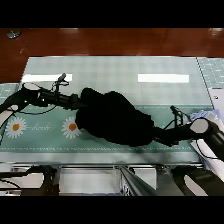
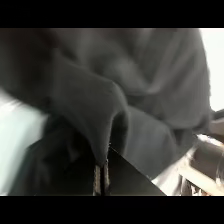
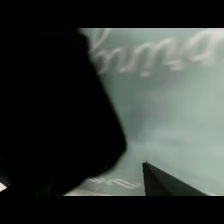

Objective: Fold the shirts.

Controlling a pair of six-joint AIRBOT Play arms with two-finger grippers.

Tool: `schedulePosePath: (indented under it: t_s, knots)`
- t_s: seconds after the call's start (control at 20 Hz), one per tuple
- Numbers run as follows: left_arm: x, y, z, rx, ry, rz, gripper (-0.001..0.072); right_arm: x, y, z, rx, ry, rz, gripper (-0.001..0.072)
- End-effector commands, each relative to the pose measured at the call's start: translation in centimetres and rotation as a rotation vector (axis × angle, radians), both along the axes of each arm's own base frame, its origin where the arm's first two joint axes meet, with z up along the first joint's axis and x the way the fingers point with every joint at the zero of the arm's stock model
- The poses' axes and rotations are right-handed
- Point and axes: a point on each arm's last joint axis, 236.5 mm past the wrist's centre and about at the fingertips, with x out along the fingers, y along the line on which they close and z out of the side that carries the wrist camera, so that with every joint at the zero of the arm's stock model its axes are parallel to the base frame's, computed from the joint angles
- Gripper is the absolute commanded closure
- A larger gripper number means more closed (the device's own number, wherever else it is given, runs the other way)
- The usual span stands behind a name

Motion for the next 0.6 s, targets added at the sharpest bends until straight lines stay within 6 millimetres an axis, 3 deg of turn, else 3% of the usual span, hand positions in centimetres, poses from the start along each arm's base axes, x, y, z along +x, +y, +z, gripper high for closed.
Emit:
schedulePosePath:
  t_s: [0.0, 0.05, 0.1, 0.15, 0.2, 0.3, 0.35, 0.4, 0.5, 0.55]
  knots:
    - [0.9, -1.7, 2.2, -0.06, -0.042, -0.086, 0.0684, 0.8, 5.4, -1.1, 0.125, -0.009, 0.001, 0.0088]
    - [1.1, -1.8, 2.7, -0.064, -0.054, -0.094, 0.0684, 1.5, 6.5, -1.1, 0.155, -0.024, -0.013, 0.0122]
    - [1.4, -1.8, 3.2, -0.066, -0.058, -0.091, 0.0684, 2.2, 7.4, -1.0, 0.182, -0.038, -0.011, 0.0268]
    - [1.7, -1.8, 3.9, -0.07, -0.071, -0.097, 0.0684, 2.7, 8.2, -0.4, 0.204, -0.055, 0.016, 0.0505]
    - [1.9, -1.8, 5.0, -0.078, -0.09, -0.106, 0.0684, 3.5, 8.9, 0.8, 0.226, -0.1, 0.066, 0.0687]
    - [3.1, -1.3, 8.7, -0.087, -0.169, -0.103, 0.0685, 6.8, 9.3, 5.2, 0.23, -0.236, 0.135, 0.069]
    - [4.5, -0.5, 12.0, -0.081, -0.246, -0.068, 0.0685, 9.5, 8.9, 8.6, 0.217, -0.335, 0.144, 0.069]
    - [5.8, 0.1, 16.2, -0.09, -0.353, -0.033, 0.0685, 12.8, 7.9, 13.6, 0.193, -0.466, 0.138, 0.069]
    - [7.8, 1.9, 27.7, -0.091, -0.67, 0.068, 0.0685, 17.9, 5.2, 25.7, 0.127, -0.748, 0.103, 0.069]
    - [7.7, 3.0, 33.2, -0.073, -0.812, 0.124, 0.0685, 18.7, 4.1, 31.9, 0.101, -0.876, 0.096, 0.0691]
